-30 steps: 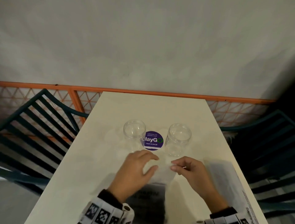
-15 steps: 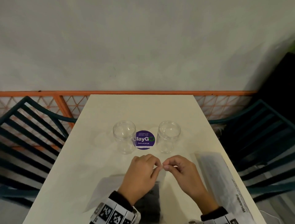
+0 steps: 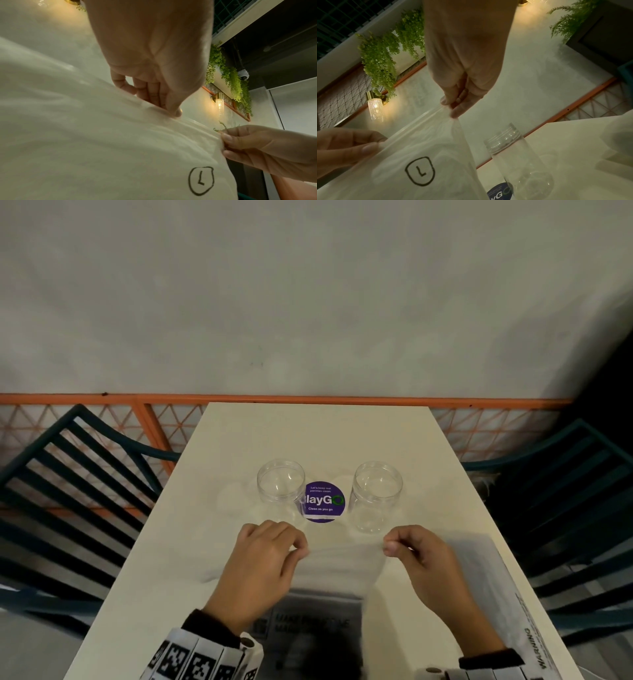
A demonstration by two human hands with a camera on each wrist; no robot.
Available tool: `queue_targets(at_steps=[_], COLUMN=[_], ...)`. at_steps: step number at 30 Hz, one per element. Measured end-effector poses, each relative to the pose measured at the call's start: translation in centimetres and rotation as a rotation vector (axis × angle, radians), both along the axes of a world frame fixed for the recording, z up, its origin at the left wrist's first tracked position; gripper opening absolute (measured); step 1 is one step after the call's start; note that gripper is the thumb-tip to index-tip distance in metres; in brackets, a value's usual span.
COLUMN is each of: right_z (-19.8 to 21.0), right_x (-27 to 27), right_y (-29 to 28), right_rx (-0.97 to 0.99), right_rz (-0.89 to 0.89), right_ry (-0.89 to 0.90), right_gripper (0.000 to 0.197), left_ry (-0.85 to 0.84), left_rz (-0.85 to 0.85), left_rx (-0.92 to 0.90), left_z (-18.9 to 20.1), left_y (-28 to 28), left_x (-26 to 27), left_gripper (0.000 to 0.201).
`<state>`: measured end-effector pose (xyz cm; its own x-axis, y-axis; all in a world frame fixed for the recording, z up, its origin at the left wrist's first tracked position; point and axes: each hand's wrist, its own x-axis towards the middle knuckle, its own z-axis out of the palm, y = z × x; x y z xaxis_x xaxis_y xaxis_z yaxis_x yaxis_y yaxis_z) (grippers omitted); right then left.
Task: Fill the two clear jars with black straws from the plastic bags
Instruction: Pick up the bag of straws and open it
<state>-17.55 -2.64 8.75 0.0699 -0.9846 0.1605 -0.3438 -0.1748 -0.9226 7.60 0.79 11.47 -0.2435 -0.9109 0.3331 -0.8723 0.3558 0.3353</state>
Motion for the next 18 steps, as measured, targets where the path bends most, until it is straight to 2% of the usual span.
queue_targets(at_steps=[4,9,12,16,18], right_z=[0.6,1.3,1.5,1.5,1.5], right_x=[-1.1,-3.2,-2.8,-2.0,-1.3], right_y=[-0.6,-0.6,-0.4,-0.2,0.0], right_rx=[-0.038,-0.018,0.068,0.124,0.15], right_rz=[-0.055,-0.111,-0.068,-0.028,-0.009], right_ry=[0.043,0.057,0.006,-0.175,-0.175], right_gripper=[0.032,0.023,0.017,0.014,0.008], left_ry=[-0.009,0.008,0.17,0.474,0.525], left_rz=[0.042,0.152,0.187,0.251,0.315], left_rx=[0.003,0.036,0.074,0.164,0.18], left_z=[0.7,1.0,0.6,0.1,-0.2], left_y=[0.2,0.8,1.2,1.4,1.1], left_x=[2.6,6.9,7.3,5.5,4.3], left_gripper=[0.012,0.021,0.005,0.011,0.012])
